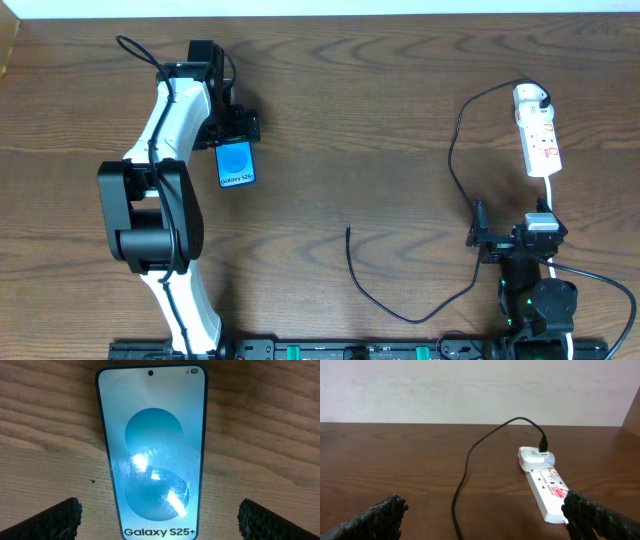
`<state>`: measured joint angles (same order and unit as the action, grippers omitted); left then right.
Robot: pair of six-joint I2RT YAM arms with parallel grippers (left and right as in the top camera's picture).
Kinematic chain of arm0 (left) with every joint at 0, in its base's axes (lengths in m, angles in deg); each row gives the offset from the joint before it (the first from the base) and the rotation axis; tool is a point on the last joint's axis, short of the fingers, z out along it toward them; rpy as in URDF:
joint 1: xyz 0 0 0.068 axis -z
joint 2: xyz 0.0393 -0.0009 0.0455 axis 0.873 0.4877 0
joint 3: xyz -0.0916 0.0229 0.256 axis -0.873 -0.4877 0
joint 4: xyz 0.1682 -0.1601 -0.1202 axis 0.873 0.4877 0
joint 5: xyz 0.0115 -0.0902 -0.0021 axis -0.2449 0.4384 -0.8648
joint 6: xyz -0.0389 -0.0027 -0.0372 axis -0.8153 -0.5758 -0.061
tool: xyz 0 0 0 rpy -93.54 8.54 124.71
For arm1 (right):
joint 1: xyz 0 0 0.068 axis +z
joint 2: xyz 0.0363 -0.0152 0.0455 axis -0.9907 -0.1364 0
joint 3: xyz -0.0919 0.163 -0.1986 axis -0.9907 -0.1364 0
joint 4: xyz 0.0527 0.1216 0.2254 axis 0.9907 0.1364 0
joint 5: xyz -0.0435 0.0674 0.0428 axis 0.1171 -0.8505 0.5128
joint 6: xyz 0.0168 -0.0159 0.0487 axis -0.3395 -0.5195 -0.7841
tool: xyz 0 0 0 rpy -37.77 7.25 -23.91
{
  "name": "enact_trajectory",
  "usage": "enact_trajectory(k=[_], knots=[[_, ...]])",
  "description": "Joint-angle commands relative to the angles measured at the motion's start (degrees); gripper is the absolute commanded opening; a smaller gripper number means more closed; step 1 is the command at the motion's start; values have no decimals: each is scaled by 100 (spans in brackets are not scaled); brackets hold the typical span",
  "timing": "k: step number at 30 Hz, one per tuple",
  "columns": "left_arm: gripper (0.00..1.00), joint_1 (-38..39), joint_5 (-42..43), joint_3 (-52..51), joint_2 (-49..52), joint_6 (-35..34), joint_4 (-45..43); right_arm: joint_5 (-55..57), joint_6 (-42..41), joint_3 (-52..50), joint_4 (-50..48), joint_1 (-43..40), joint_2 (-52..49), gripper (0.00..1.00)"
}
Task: Plug charger to phone and switch on socket
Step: 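Lower the left gripper and close it on the phone's long edges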
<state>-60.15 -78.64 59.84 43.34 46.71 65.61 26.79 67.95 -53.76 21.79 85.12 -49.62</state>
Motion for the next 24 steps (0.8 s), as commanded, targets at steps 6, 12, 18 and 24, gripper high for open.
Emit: enact_trajectory(k=[6, 12, 18, 24], knots=[[100, 7, 13, -170, 109, -153, -57, -11, 44, -7, 24, 46, 9, 99], [100, 7, 15, -444, 109, -350, -249, -11, 44, -7, 24, 46, 9, 99], [100, 7, 13, -452, 109, -348, -291, -11, 44, -7, 24, 46, 9, 99], [100, 7, 11, -466, 109, -348, -398, -11, 44, -7, 24, 46, 9, 99]])
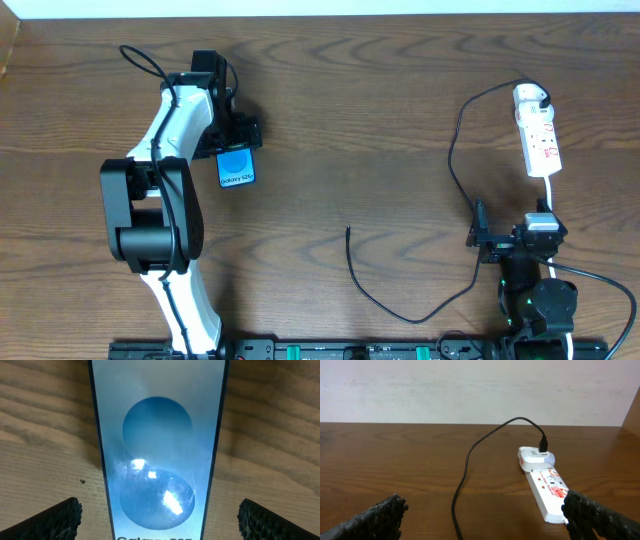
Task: Plug charger to phone and switch on socket
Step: 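Lower the left gripper and close it on the phone's long edges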
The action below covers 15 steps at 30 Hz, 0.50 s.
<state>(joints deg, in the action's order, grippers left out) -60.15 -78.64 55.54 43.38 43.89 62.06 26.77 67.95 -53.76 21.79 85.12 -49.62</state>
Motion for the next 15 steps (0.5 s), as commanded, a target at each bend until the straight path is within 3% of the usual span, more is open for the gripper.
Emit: enact_trajectory(k=[1, 15], knots=[[99, 7, 11, -46, 105, -66, -72, -11, 44, -7, 24, 46, 9, 99], [100, 7, -94, -66, 114, -76, -129, -11, 44, -7, 24, 46, 9, 99]])
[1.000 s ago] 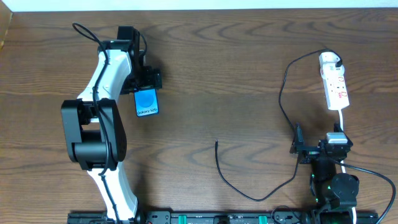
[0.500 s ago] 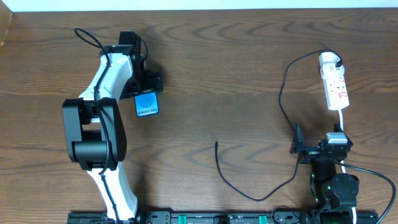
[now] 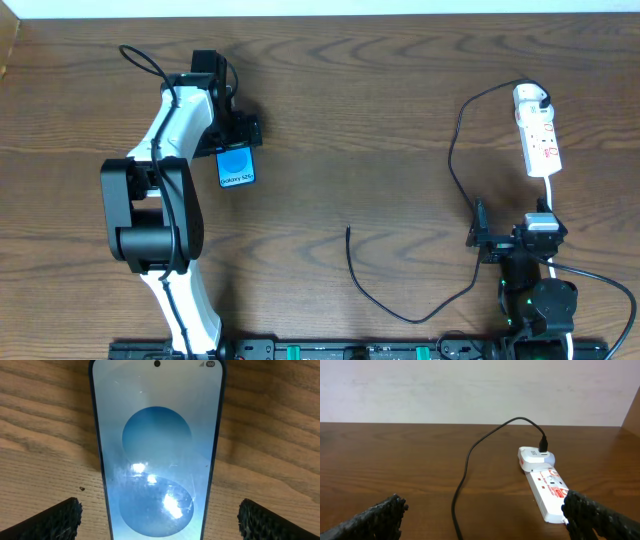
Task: Plug charger to phone and switch on socket
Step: 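Lower the left gripper and close it on the phone's long edges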
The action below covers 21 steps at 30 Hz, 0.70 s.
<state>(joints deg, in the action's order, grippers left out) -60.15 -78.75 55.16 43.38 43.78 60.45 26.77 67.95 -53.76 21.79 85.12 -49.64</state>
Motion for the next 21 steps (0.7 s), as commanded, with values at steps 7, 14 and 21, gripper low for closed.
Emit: enact_trajectory(k=[7, 14, 21], knots=[[99, 7, -192, -28, 195, -140, 28, -11, 44, -7, 24, 46, 11, 99], [100, 7, -195, -28, 422, -140, 26, -11, 44, -7, 24, 46, 11, 99], [100, 7, -195, -28, 442, -140, 11, -9, 44, -7, 24, 46, 11, 99]])
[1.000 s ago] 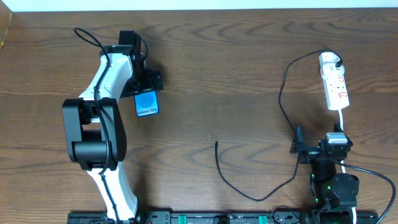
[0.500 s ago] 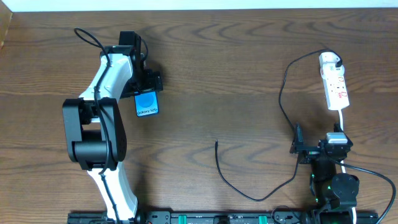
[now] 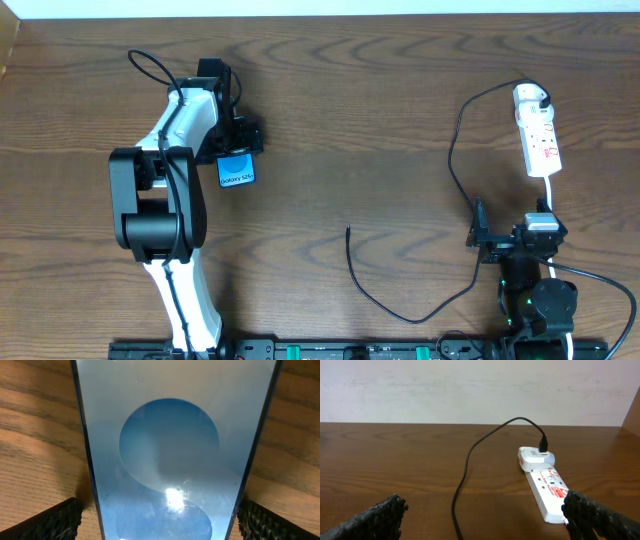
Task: Plug charger to phone and switch on socket
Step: 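Lower the left gripper and close it on the phone's long edges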
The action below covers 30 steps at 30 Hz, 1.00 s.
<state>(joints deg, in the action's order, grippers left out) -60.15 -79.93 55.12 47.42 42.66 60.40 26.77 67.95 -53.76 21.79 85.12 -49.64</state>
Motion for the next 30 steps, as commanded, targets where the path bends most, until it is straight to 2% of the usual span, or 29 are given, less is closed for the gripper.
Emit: enact_trajectory(k=[1, 30], knots=[[100, 7, -74, -24, 37, -28, 13, -11, 44, -7, 24, 46, 11, 99], [99, 9, -72, -39, 87, -26, -181, -11, 44, -7, 24, 46, 11, 99]])
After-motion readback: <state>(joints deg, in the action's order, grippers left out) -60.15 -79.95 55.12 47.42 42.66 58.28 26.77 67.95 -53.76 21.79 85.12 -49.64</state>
